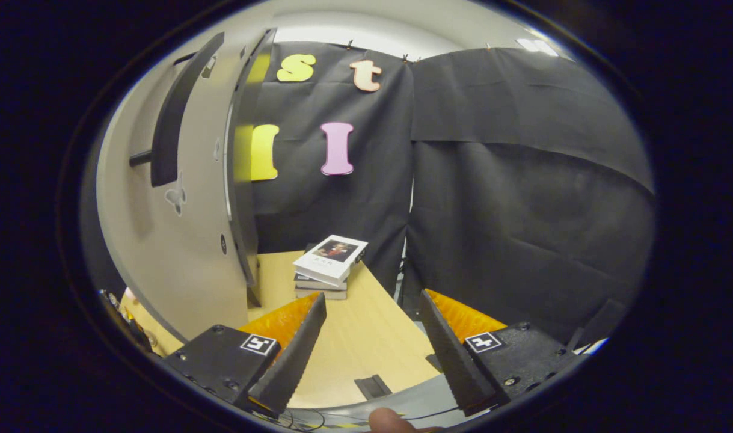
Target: Open the cabinet door with the right hand, grasp the bottle in the cabinet with the left hand and place it on the coaster, then close the cabinet door with the right hand.
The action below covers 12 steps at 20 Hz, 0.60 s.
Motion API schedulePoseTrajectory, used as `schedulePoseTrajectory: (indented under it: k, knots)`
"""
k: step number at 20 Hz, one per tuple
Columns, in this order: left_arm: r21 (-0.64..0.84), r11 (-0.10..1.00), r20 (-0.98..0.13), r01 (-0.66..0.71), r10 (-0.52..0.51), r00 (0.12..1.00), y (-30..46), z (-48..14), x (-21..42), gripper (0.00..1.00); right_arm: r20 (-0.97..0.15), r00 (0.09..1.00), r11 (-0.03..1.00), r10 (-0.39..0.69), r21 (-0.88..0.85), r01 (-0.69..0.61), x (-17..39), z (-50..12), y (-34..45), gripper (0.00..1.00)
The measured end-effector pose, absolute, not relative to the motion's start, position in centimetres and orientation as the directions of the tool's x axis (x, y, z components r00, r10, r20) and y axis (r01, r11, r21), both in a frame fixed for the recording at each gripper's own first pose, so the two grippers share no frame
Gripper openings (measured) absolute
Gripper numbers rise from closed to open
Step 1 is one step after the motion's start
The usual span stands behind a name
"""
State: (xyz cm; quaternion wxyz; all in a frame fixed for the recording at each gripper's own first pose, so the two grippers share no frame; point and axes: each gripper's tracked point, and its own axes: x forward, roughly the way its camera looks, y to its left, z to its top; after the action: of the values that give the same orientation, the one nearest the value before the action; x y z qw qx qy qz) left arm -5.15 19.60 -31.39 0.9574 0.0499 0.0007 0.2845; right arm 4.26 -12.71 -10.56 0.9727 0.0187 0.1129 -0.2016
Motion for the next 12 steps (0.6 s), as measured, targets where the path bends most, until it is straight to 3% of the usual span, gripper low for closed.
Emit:
schedulePoseTrajectory:
  k: [4,7,12]
  knots:
    - [0.102,0.853,0.004,-0.512,0.515,0.857,19.0,-31.7,-4.8,0.77,-0.240,0.901,0.932,-0.362,-0.057,0.359,4.3,-11.4,-10.8,0.99]
    - [0.098,0.844,0.001,-0.528,0.530,0.848,19.5,-31.5,-4.7,0.98,-0.262,0.897,0.934,-0.355,-0.051,0.355,4.3,-12.2,-10.8,0.99]
    - [0.103,0.840,0.037,-0.532,0.532,0.846,19.5,-29.5,-5.0,0.96,-0.302,0.885,0.930,-0.354,-0.016,0.366,3.8,-13.4,-11.1,0.99]
